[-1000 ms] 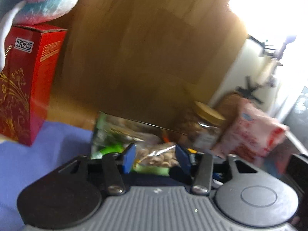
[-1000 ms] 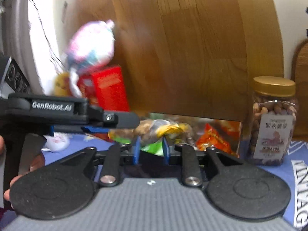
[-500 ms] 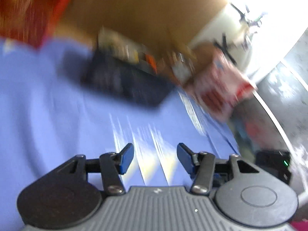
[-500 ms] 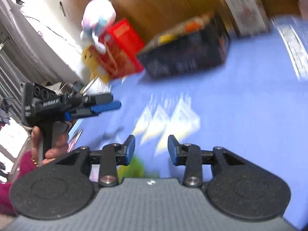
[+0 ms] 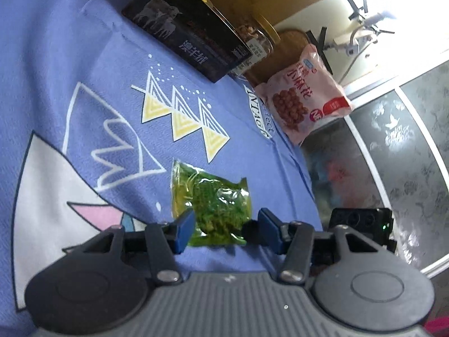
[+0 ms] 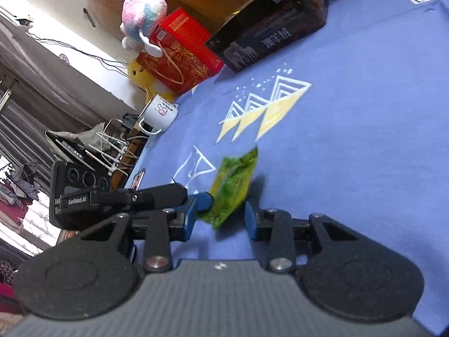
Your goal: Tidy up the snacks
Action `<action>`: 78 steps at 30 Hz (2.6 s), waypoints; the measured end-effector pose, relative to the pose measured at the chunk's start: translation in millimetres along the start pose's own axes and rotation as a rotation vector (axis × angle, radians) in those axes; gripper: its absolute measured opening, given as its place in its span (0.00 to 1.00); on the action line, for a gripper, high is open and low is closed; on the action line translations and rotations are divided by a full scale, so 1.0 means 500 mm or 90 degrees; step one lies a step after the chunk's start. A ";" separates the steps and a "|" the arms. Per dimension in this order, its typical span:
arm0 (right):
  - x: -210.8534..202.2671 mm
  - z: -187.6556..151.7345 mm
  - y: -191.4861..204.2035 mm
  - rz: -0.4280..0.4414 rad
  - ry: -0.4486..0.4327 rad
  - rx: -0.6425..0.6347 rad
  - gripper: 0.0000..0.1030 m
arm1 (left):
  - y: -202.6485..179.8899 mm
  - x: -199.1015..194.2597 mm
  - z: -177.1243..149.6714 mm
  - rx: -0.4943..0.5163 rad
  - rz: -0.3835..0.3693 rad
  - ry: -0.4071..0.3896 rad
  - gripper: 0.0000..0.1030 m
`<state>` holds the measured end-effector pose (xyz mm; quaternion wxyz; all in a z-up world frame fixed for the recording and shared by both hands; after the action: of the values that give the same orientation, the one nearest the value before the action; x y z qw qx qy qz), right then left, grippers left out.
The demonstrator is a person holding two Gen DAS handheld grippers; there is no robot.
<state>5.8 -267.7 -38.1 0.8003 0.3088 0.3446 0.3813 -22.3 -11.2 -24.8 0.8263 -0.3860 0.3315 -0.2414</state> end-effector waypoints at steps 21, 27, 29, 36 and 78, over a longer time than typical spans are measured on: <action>-0.015 0.062 -0.032 0.082 -0.070 0.130 0.19 | -0.016 0.005 0.050 -0.047 -0.023 -0.017 0.26; 0.019 0.133 0.001 0.082 -0.093 0.064 0.19 | -0.064 0.019 0.141 0.027 -0.010 -0.051 0.26; 0.033 0.168 0.019 0.078 -0.113 0.026 0.20 | -0.088 0.032 0.191 0.069 0.000 -0.075 0.26; 0.131 0.311 0.027 0.015 -0.172 -0.061 0.20 | -0.113 0.141 0.356 0.157 0.061 -0.123 0.25; 0.016 0.037 0.050 -0.287 -0.377 -0.255 0.78 | -0.120 0.084 0.032 0.421 0.436 -0.251 1.00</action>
<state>13.8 -252.4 -11.1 0.9724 0.1604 0.0779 0.1507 8.6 -66.3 15.7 0.9827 -0.0114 0.1826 0.0282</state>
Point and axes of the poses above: each gripper's, at about its wrist camera, not at the fingertips, and x roughly the way its jaws point, y to its left, z to its top, the point moved 3 cm from there along x, roughly the way its jaws point, and after that the axes turned 13 degrees about -y, right-handed, at the moved point
